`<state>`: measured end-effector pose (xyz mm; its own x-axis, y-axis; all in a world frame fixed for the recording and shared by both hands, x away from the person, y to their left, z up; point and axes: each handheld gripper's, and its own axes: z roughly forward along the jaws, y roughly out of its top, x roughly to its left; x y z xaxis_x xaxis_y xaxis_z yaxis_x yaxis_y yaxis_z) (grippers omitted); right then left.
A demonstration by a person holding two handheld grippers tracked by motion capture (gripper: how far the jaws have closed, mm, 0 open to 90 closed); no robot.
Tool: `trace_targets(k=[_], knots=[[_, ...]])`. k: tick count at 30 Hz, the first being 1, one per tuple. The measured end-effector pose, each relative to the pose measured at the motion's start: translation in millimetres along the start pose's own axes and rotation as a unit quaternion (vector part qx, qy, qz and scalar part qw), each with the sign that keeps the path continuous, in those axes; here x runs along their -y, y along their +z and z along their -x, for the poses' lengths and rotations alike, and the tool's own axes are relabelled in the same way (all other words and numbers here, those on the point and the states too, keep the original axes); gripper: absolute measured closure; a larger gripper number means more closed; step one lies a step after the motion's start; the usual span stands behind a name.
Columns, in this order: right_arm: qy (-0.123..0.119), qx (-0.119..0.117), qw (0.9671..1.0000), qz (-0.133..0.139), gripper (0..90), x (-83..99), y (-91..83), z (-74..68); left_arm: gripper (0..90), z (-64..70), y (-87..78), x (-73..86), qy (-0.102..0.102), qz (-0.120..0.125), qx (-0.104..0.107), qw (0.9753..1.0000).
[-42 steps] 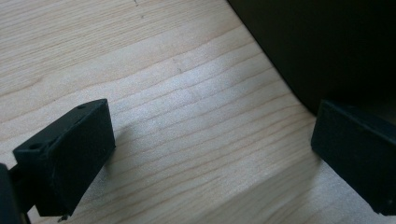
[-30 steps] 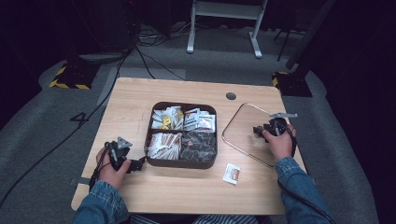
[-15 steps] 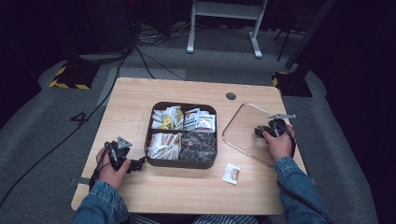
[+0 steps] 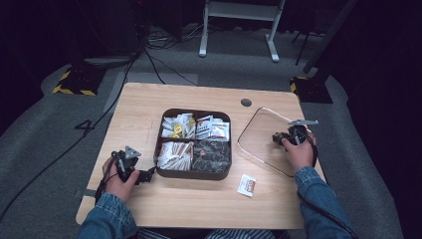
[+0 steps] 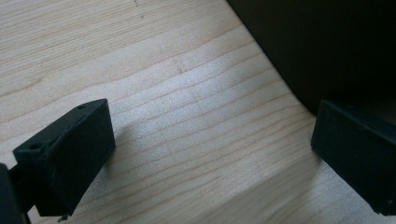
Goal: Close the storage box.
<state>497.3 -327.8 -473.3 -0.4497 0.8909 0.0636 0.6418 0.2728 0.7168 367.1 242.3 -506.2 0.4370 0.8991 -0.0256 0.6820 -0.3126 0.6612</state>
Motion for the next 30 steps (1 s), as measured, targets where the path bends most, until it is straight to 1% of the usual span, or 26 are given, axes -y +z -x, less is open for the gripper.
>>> trace_targets(k=[2, 3, 6, 7, 9, 10, 14, 16, 18, 22, 23, 24, 25, 29, 30], knots=[[-0.007, -0.001, 1.0000, 0.003, 58.9, -3.9, -4.5, -1.4, 0.0, 0.0, 0.0, 0.0, 0.000, 0.000, 0.000, 1.0000], [-0.008, -0.005, 0.9999, 0.006, 58.9, -7.8, -9.0, -2.7, 0.0, 0.0, 0.0, 0.0, 0.000, 0.000, 0.000, 1.0000], [-0.011, -0.007, 0.9999, 0.009, 58.9, -11.6, -13.3, -4.1, 0.0, 0.1, 0.0, 0.0, 0.000, 0.000, 0.000, 1.0000], [-0.014, -0.009, 0.9998, 0.013, 58.9, -15.5, -17.8, -5.5, 0.0, 0.1, 0.0, 0.1, 0.000, 0.000, 0.000, 1.0000], [-0.015, -0.011, 0.9997, 0.015, 58.9, -17.4, -19.9, -6.3, 0.0, 0.1, 0.0, 0.1, 0.000, 0.000, 0.000, 1.0000], [-0.014, -0.017, 0.9996, 0.018, 58.9, -21.2, -23.5, -7.4, 0.0, 0.1, 0.0, 0.1, 0.000, 0.000, 0.000, 1.0000], [-0.017, -0.024, 0.9993, 0.023, 58.9, -27.3, -28.8, -9.3, 0.0, 0.1, 0.0, 0.1, 0.000, 0.000, 0.000, 1.0000], [-0.022, -0.030, 0.9989, 0.030, 58.9, -34.8, -35.2, -13.2, 0.0, 0.1, 0.0, 0.1, 0.000, 0.000, 0.000, 1.0000], [-0.024, -0.032, 0.9987, 0.032, 58.9, -37.4, -37.2, -14.7, 0.0, 0.1, 0.0, 0.1, 0.000, 0.000, 0.000, 1.0000], [-0.033, -0.046, 0.9977, 0.037, 58.9, -50.0, -44.7, -24.8, 0.0, 0.3, -0.1, 0.3, 0.000, 0.000, -0.001, 1.0000], [-0.033, -0.046, 0.9977, 0.037, 58.9, -50.0, -44.7, -24.8, 0.0, 0.4, -0.1, 0.4, -0.001, 0.000, -0.001, 1.0000], [-0.037, -0.052, 0.9973, 0.037, 58.9, -55.3, -46.6, -29.8, 0.0, 0.4, -0.1, 0.4, -0.001, 0.000, -0.001, 1.0000], [-0.037, -0.052, 0.9973, 0.037, 58.9, -55.3, -46.6, -29.8, 0.0, 0.4, -0.1, 0.4, -0.001, 0.001, -0.001, 1.0000], [-0.051, -0.062, 0.9962, 0.035, 58.9, -67.1, -50.1, -42.5, 0.0, 0.4, -0.6, 0.8, -0.001, 0.000, -0.002, 1.0000], [-0.056, -0.067, 0.9954, 0.038, 58.9, -70.9, -50.9, -47.1, 0.0, 0.4, -0.8, 1.2, 0.000, 0.001, -0.001, 1.0000]])
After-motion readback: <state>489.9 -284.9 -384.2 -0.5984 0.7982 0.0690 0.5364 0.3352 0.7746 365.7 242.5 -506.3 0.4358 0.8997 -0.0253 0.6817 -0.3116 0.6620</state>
